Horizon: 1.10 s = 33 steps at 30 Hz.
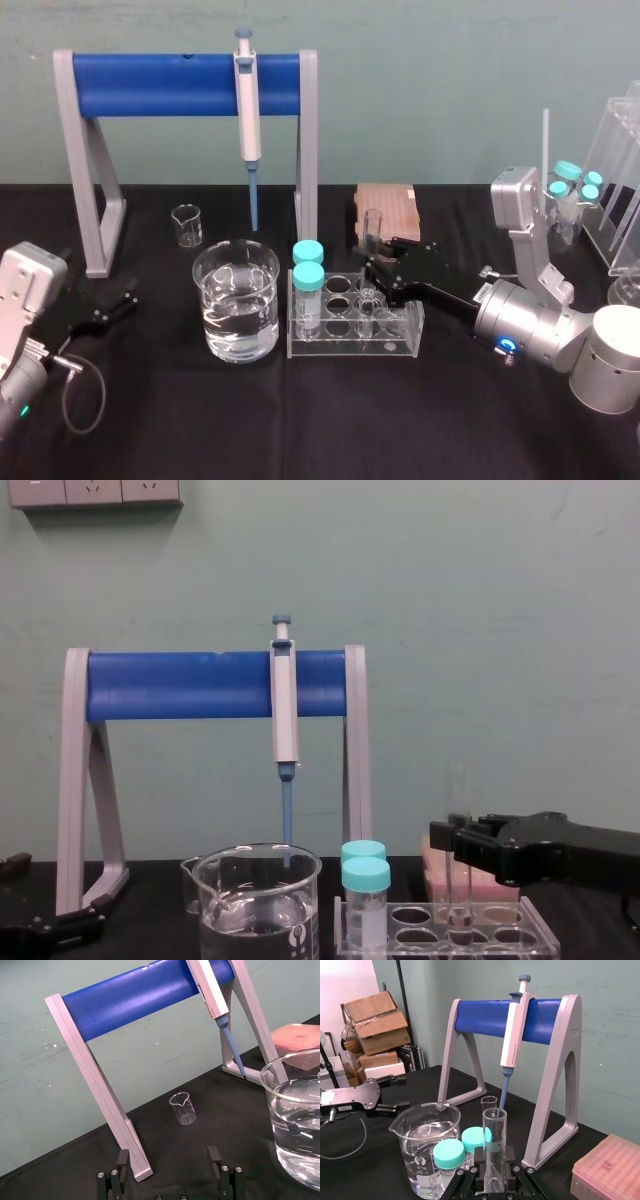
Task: Hold the test tube with one hand and immerse one end into the beaker, then return it to the test tube rack.
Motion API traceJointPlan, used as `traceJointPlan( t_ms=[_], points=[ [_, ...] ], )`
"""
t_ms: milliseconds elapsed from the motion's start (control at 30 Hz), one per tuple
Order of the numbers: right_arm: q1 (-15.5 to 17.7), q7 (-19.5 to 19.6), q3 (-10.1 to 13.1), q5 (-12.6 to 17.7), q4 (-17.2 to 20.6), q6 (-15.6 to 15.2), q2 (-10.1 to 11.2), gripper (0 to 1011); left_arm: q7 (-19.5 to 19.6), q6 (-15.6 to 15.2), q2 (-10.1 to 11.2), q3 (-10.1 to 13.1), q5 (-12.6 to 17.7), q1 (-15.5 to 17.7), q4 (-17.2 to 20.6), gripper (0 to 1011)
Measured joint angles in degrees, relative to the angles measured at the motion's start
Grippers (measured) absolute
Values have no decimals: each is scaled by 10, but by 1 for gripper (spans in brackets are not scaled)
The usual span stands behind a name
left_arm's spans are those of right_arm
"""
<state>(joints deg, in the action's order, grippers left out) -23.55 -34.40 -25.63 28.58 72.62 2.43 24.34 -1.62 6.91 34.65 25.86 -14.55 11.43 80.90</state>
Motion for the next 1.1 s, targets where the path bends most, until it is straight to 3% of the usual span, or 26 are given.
traceJointPlan(
  t_ms=[767,1100],
  points=[
    [-4,-2,-4,-6,-3,-4,0,228,0,0,0,0,0,0,0,1000],
    [-3,-1,-3,-5,-3,-4,0,503,0,0,0,0,0,0,0,1000]
  ],
)
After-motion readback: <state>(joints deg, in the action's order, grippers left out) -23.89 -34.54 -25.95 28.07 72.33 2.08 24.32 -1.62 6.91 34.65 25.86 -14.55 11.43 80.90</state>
